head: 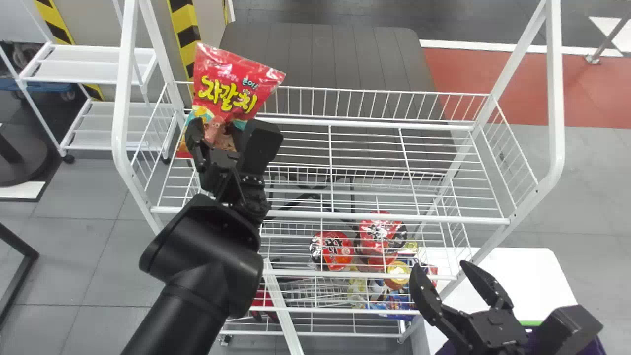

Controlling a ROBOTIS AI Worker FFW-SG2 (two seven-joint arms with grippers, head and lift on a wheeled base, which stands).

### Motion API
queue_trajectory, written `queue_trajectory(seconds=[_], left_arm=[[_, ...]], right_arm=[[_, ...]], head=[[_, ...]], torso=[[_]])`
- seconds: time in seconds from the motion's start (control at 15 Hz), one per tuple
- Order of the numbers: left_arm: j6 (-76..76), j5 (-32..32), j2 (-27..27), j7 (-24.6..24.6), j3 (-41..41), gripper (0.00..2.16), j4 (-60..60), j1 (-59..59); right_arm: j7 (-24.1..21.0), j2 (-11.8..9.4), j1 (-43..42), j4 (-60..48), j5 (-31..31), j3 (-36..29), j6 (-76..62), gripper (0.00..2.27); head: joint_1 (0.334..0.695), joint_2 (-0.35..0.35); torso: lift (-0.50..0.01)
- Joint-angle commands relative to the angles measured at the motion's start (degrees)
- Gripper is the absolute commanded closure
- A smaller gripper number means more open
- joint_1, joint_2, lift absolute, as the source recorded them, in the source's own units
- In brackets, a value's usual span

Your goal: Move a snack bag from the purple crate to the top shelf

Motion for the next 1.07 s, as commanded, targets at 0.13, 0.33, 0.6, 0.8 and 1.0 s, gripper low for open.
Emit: queue_trajectory(seconds=[0.13, 0.33, 0.6, 0.8, 1.0], left_arm=[[0.0, -0.04, -0.15, 0.73, -1.01, 0.46, -0.17, 0.09], [0.53, -0.04, -0.15, 0.73, -1.71, 0.37, -0.88, 0.79], [0.88, -0.13, -0.15, 0.73, -2.94, 0.26, -1.84, 1.84], [1.41, -1.18, -0.15, 0.47, -3.12, 0.17, -5.01, 3.69], [2.29, -1.36, -0.15, 0.29, -3.64, 0.17, -8.26, 5.18]], right_arm=[[0.0, -0.01, 0.0, 0.0, -0.09, 0.0, 0.0, 0.06], [0.0, -0.01, 0.0, 0.0, -0.27, 0.0, 0.0, 0.06], [0.0, -0.09, 0.0, 0.0, -0.35, 0.0, 0.0, 0.06], [0.0, -0.18, 0.0, 0.0, -0.44, 0.0, 0.0, 0.06], [0.0, -0.27, 0.0, 0.0, -0.53, 0.0, 0.0, 0.06]], head=[[0.695, -0.06], [0.695, -0.066], [0.695, -0.082], [0.695, -0.09], [0.695, -0.097]], torso=[[0.0], [0.0], [0.0], [0.0], [0.0]])
